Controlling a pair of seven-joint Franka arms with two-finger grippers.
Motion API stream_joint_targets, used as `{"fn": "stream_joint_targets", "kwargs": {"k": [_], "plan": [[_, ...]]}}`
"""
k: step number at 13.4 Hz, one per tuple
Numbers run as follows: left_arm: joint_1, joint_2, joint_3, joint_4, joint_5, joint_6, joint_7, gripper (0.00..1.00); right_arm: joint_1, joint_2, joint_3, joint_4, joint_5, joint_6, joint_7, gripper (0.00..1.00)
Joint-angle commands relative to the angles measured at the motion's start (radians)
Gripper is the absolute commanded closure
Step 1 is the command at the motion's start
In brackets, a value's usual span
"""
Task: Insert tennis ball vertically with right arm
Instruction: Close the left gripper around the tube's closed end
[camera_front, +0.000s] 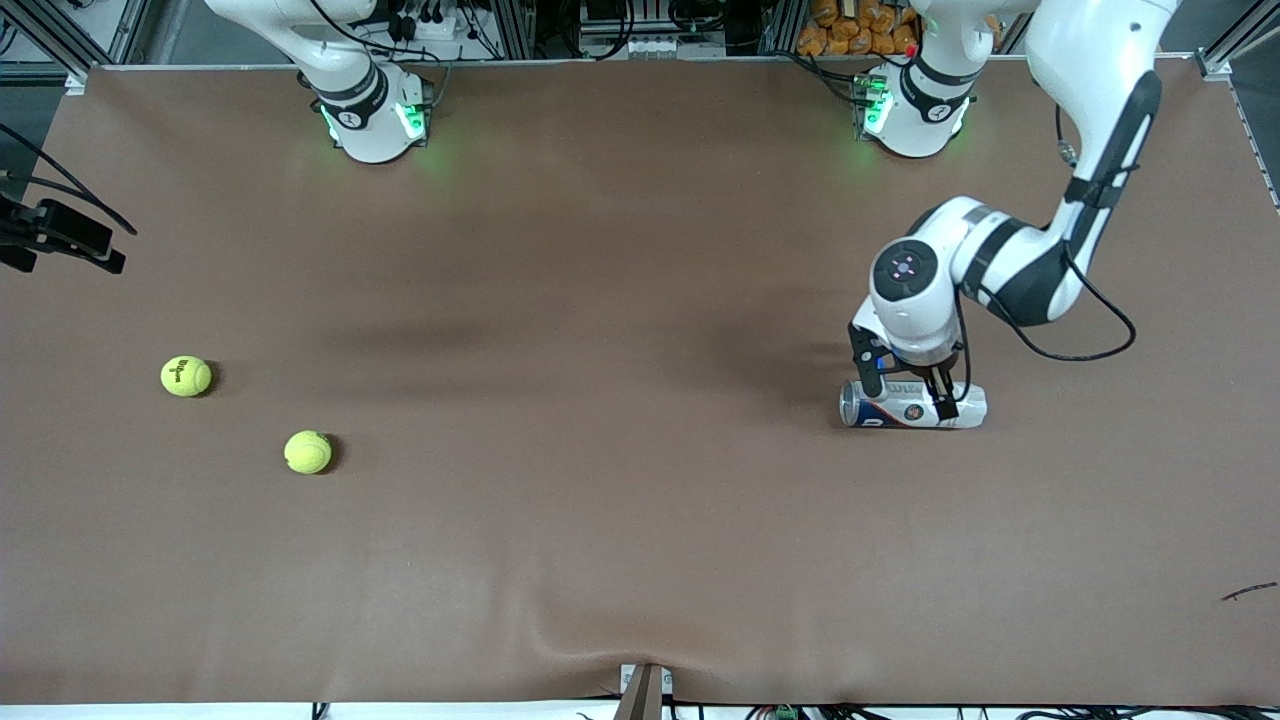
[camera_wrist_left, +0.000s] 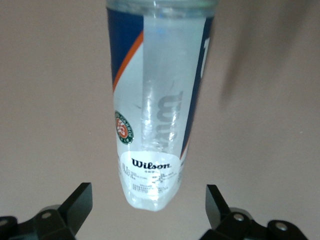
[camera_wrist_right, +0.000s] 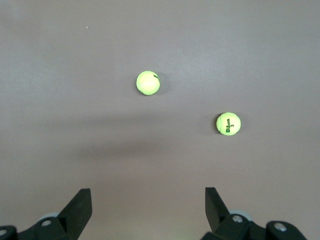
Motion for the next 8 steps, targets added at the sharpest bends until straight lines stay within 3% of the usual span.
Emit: {"fn": "stream_joint_targets", "kwargs": {"k": [1, 8], "plan": [[0.046, 0.026, -0.008, 0.011, 0.021, 0.044, 0.105, 0.00, -0.012, 0.004, 0.008, 0.016, -0.005, -0.005, 0.011, 0.00], [0.039, 0.063, -0.006, 0.026, 0.021, 0.040, 0.153, 0.00, -0.013, 0.005, 0.008, 0.016, 0.001, -0.005, 0.012, 0.00]]}}
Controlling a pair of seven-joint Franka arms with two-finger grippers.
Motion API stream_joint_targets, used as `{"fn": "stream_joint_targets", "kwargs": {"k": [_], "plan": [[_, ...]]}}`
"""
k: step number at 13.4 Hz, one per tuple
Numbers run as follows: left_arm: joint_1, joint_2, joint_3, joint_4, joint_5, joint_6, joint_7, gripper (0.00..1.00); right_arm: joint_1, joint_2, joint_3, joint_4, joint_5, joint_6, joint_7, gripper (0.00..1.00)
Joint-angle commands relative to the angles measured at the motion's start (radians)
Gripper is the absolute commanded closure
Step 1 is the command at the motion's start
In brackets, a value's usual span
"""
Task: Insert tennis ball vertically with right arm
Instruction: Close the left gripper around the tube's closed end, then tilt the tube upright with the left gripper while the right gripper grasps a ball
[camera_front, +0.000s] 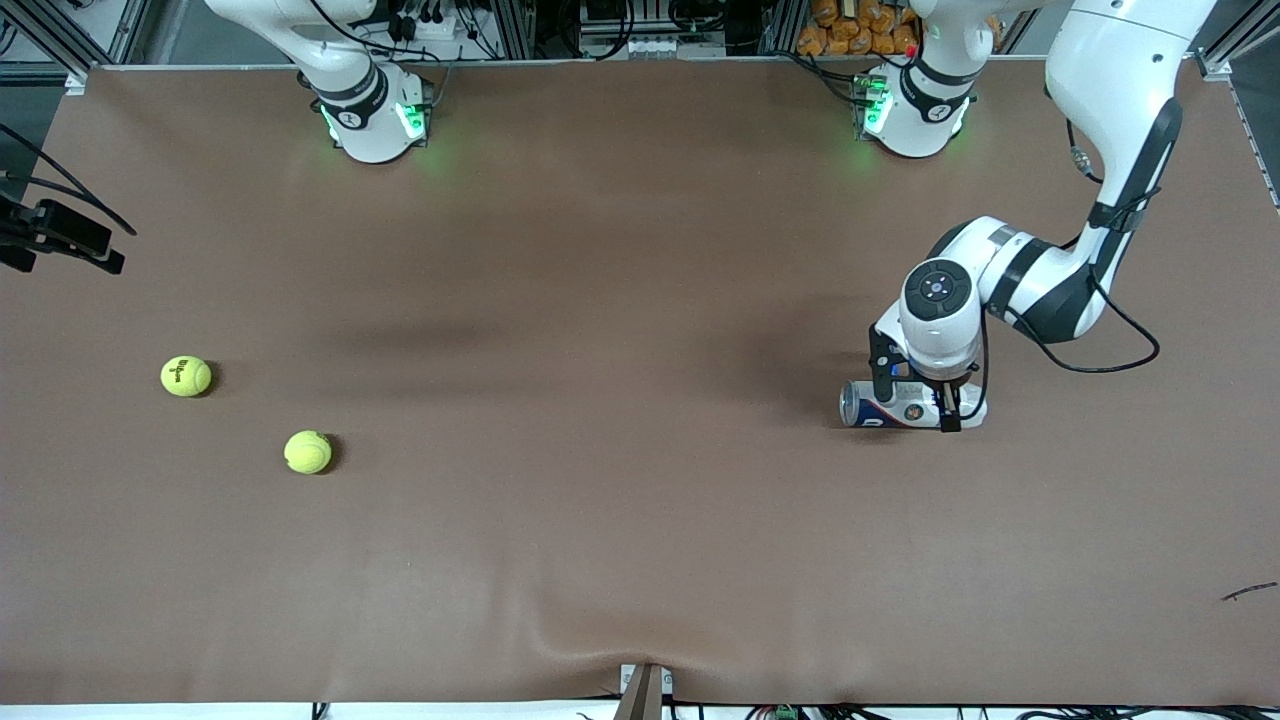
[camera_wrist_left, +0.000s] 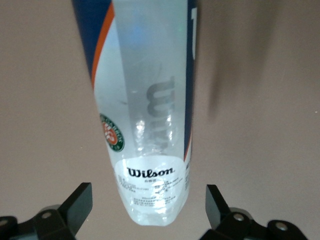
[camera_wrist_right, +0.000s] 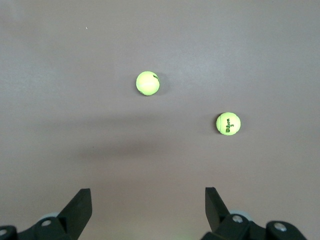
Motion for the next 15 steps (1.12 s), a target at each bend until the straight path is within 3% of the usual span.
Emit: {"fn": "stream_joint_targets", "kwargs": {"k": [1, 8, 11, 15], "plan": [[-0.007, 0.040, 0.001, 0.034, 0.021, -0.009, 0.012, 0.00, -0.013, 0.005, 0.008, 0.015, 0.001, -0.006, 0.008, 0.00], [-0.078, 0.088, 0.004, 0.132, 0.035, -0.175, 0.008, 0.00, -0.012, 0.019, 0.008, 0.015, 0.004, -0.006, 0.008, 0.00], [-0.079, 0.106, 0.005, 0.139, 0.054, -0.180, -0.003, 0.00, -0.009, 0.023, 0.008, 0.015, -0.005, -0.003, 0.003, 0.00], [-0.081, 0.118, 0.005, 0.135, 0.100, -0.195, -0.069, 0.00, -0.006, 0.152, 0.008, 0.037, -0.002, 0.016, 0.006, 0.00]]}}
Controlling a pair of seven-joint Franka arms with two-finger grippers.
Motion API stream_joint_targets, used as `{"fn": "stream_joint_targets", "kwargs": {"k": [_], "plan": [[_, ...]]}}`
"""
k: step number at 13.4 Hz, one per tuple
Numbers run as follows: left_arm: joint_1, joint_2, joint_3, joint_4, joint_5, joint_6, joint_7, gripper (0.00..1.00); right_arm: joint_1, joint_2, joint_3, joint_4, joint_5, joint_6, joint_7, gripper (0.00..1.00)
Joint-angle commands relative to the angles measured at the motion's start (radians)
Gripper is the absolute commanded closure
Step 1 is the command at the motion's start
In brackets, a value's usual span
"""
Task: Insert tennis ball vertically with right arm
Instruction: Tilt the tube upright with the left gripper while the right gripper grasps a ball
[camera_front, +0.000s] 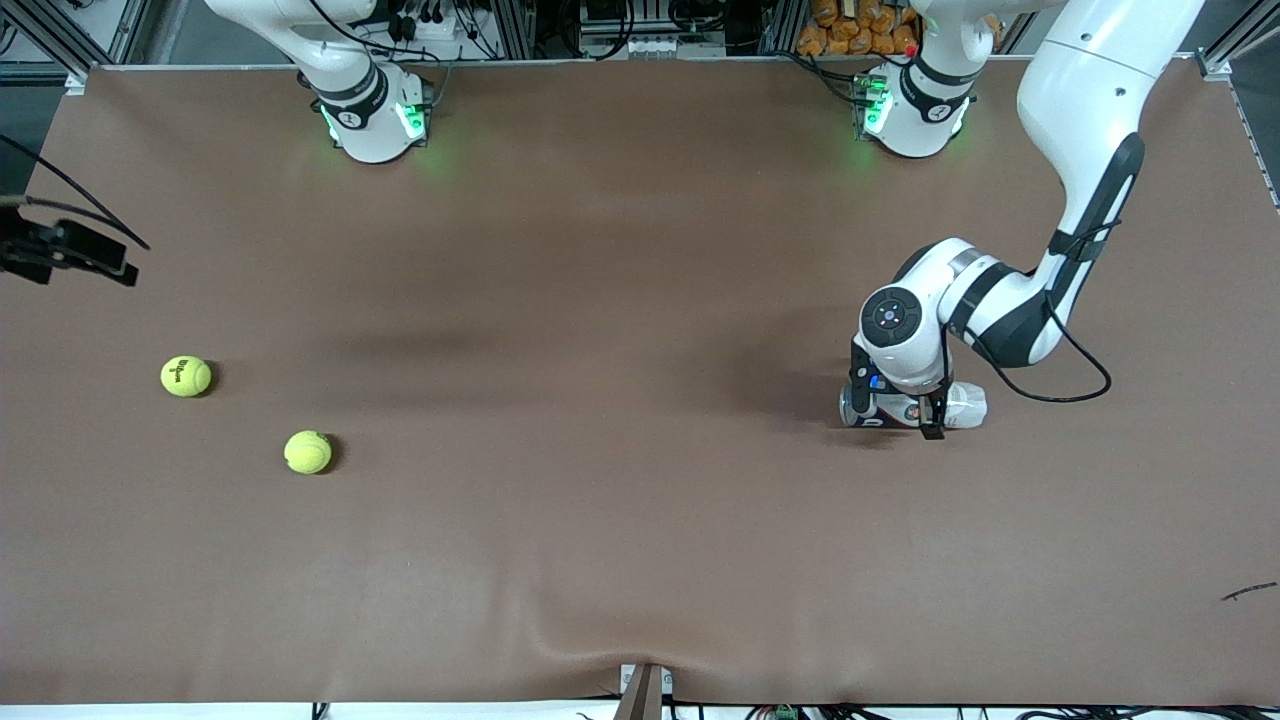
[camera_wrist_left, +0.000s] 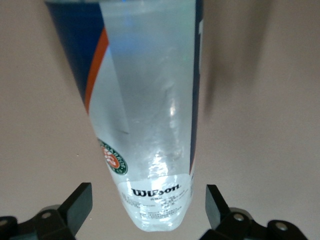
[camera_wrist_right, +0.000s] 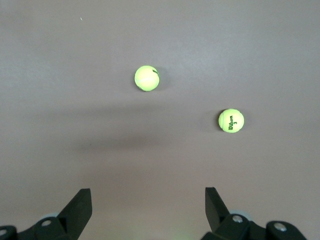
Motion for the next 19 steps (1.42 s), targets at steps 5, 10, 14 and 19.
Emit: {"fn": "stream_joint_targets", "kwargs": {"k": [5, 10, 14, 19], "plan": [[-0.032, 0.024, -0.002, 0.019, 0.036, -0.044, -0.081, 0.00, -0.006, 0.189, 0.008, 0.050, 0.002, 0.039, 0.007, 0.00], [-0.052, 0.042, -0.003, 0.014, 0.087, -0.070, -0.157, 0.00, -0.018, 0.302, 0.007, 0.043, -0.002, 0.069, -0.010, 0.00], [-0.052, 0.059, -0.003, 0.016, 0.128, -0.070, -0.169, 0.00, 0.005, 0.354, 0.008, 0.043, 0.001, 0.186, -0.123, 0.00], [-0.052, 0.077, -0.003, 0.019, 0.162, -0.070, -0.169, 0.00, 0.054, 0.520, 0.010, 0.043, 0.001, 0.414, -0.329, 0.00]]}}
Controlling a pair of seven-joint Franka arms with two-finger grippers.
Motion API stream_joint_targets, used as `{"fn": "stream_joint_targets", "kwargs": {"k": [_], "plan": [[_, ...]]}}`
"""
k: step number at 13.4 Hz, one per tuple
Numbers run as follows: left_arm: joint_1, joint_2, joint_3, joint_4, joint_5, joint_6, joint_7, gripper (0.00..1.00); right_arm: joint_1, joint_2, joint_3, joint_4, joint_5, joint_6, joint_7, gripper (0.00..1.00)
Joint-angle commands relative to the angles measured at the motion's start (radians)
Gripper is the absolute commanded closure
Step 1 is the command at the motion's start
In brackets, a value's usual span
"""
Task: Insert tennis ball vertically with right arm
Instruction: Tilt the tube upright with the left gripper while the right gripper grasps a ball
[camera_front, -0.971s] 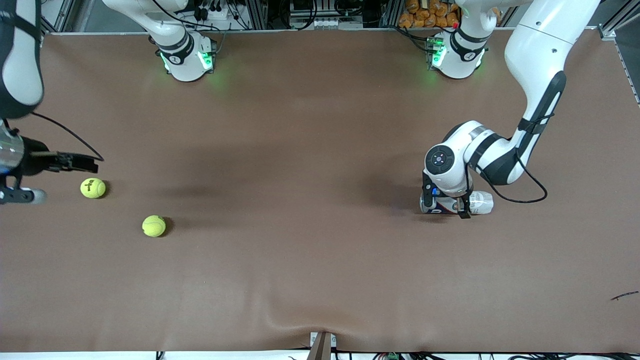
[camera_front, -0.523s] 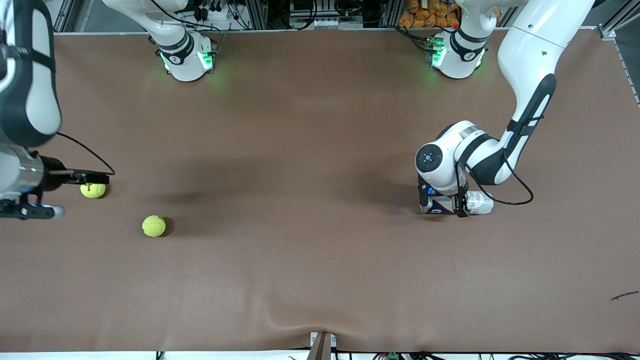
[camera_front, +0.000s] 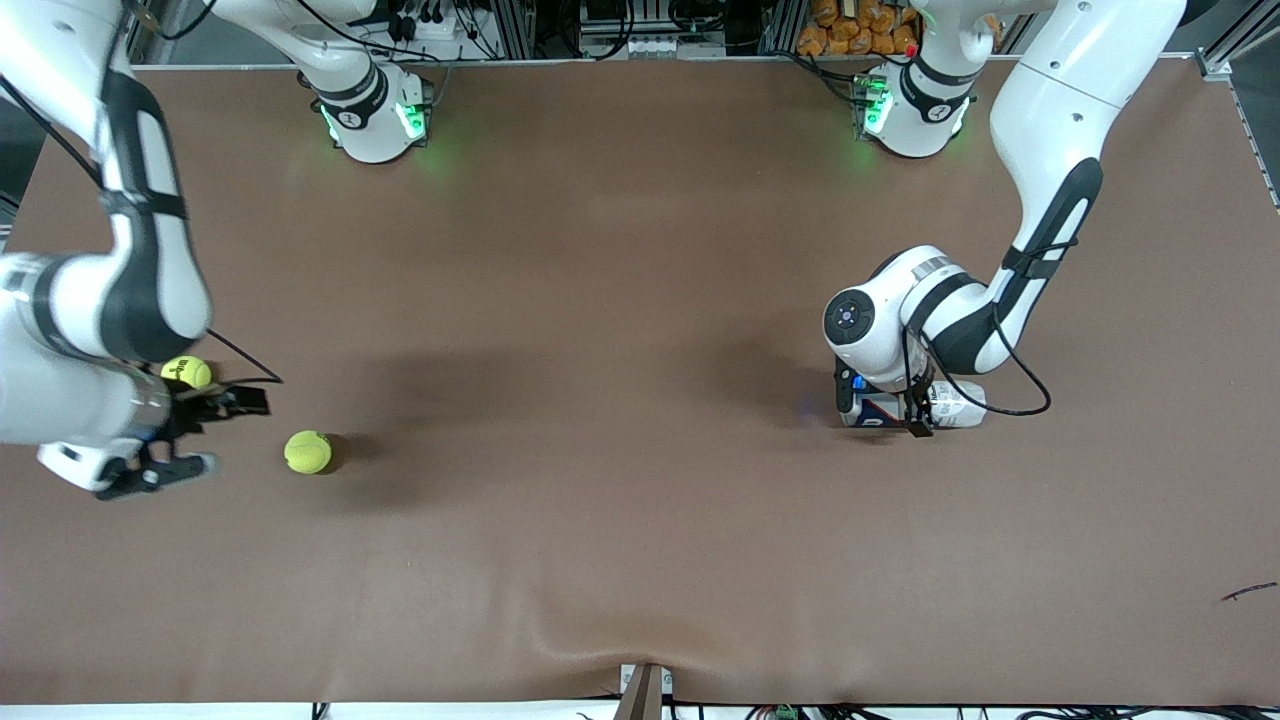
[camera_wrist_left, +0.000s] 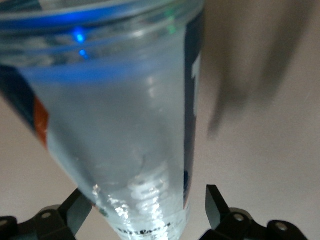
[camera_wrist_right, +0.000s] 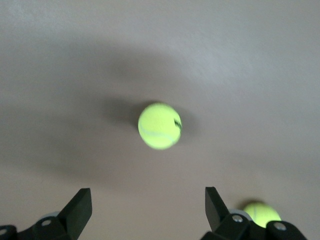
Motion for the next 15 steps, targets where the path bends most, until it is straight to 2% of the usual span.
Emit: {"fn": "stream_joint_targets", "kwargs": {"k": [1, 9, 14, 15], "plan": [[-0.003, 0.021, -0.003, 0.020, 0.031, -0.016, -0.024, 0.00, 0.003, 0.098, -0.001, 0.026, -0.002, 0.080, -0.072, 0.00], [-0.003, 0.040, -0.004, 0.023, 0.044, -0.014, -0.025, 0.00, -0.002, 0.177, -0.003, 0.012, -0.005, 0.165, -0.125, 0.00], [-0.003, 0.040, -0.004, 0.023, 0.056, -0.014, -0.025, 0.21, -0.002, 0.175, -0.001, -0.081, -0.004, 0.287, -0.122, 0.00], [-0.003, 0.040, -0.004, 0.025, 0.056, -0.014, -0.027, 0.21, -0.003, 0.175, -0.001, -0.081, -0.005, 0.289, -0.122, 0.00]]}}
